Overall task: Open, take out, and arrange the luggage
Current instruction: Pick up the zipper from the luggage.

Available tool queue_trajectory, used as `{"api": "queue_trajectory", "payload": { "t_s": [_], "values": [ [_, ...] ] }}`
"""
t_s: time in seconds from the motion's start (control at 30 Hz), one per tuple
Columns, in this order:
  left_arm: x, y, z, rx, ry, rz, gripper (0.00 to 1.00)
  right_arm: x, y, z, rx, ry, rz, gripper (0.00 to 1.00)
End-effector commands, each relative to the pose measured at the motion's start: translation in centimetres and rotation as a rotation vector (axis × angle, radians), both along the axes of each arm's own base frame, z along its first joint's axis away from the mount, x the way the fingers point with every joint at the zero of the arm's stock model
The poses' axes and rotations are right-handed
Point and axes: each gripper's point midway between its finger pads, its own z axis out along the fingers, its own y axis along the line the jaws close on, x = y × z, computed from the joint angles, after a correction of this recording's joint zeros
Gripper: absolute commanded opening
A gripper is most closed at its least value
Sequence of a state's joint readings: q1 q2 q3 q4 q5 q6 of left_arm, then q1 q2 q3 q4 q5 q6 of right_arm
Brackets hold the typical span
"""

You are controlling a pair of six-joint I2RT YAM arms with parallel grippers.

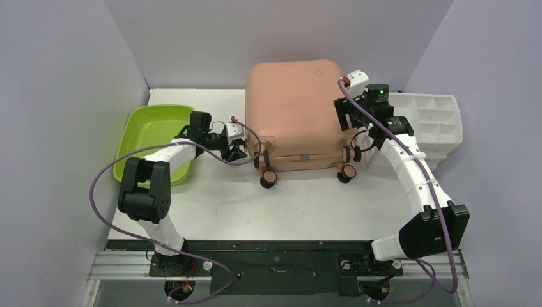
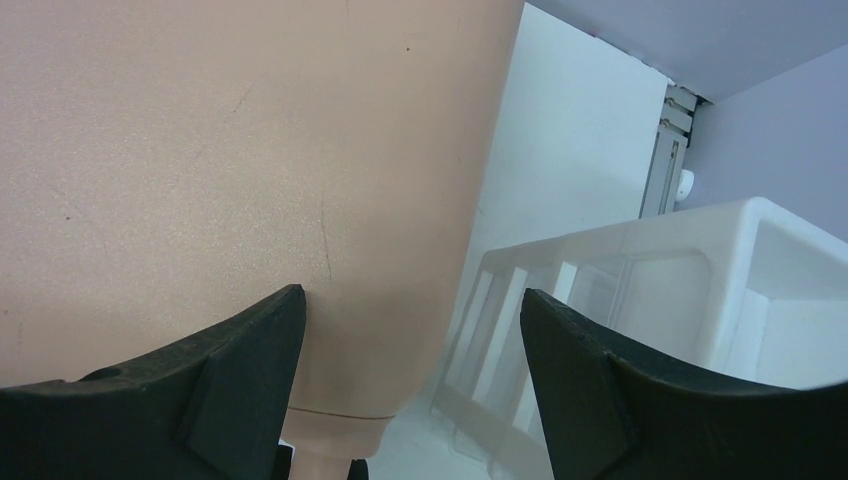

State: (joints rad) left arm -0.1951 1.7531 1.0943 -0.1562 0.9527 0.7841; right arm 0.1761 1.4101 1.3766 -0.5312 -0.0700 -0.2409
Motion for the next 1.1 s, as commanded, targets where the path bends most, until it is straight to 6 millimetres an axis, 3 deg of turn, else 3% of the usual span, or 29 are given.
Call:
{"api": "queue_trajectory", "payload": {
  "t_s": [0.0,0.23,0.5,0.7,1.07],
  "values": [
    [0.4,0.0,3.6,-0.045,-0.107,0.009,0.49,1.2,-0.8,2.8,0.015,-0.086,-0.059,0.74],
    [-0.6,1.0,5.1,-0.039,-0.150,0.005,0.50,1.2,-0.8,2.5,0.019,-0.085,-0.062,0.74],
    [-1.6,0.0,3.5,-0.002,-0.127,-0.048,0.50,0.9,-0.6,2.6,0.030,-0.088,-0.052,0.74],
    [-0.6,-0.9,1.9,0.046,-0.086,-0.024,0.49,0.7,-0.6,2.8,0.028,-0.091,-0.050,0.74],
    [0.3,-0.6,1.6,0.045,-0.090,0.010,0.49,0.6,-0.2,2.7,0.040,-0.093,-0.029,0.74]
  ]
}}
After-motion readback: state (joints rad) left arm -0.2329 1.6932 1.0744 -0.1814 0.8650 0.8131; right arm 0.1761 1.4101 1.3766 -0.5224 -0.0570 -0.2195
